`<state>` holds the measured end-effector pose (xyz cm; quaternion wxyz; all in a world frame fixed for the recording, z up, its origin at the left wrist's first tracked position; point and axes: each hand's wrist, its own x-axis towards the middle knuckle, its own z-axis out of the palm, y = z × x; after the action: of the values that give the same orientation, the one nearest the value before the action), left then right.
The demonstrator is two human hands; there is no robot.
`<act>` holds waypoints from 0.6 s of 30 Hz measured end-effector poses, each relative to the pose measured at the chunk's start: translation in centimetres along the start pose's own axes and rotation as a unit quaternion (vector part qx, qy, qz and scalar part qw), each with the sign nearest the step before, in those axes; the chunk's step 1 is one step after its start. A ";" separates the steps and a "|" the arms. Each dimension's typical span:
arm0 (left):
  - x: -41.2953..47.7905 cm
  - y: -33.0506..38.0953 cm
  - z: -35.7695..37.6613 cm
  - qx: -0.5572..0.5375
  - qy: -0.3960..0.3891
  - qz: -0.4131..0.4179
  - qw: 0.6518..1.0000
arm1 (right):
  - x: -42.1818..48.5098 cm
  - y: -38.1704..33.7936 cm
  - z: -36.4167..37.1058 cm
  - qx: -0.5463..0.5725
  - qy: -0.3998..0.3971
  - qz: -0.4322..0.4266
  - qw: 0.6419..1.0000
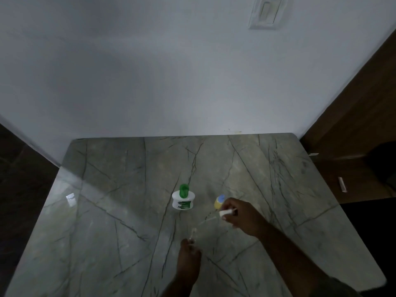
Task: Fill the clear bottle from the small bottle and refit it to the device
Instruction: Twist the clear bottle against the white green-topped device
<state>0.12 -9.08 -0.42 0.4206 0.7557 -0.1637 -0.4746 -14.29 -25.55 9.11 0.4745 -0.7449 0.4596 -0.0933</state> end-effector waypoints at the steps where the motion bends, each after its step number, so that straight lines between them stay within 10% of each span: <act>1: 0.3 -0.1 -0.3 -0.008 0.004 -0.008 1.000 | -0.5 1.3 -0.3 0.076 0.046 0.052 0.995; 7: 1.4 -1.0 -0.8 0.033 0.002 -0.009 0.999 | -1.4 6.2 7.3 0.194 0.143 0.260 0.935; 18: 3.4 -3.2 -0.5 0.023 0.023 -0.036 0.999 | 4.9 4.8 10.9 0.041 0.260 0.278 0.924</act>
<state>1.80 -9.16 -4.80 0.3899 0.7812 -0.1376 -0.4678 -8.14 -23.13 -1.92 0.3753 -0.5164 0.7515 -0.1668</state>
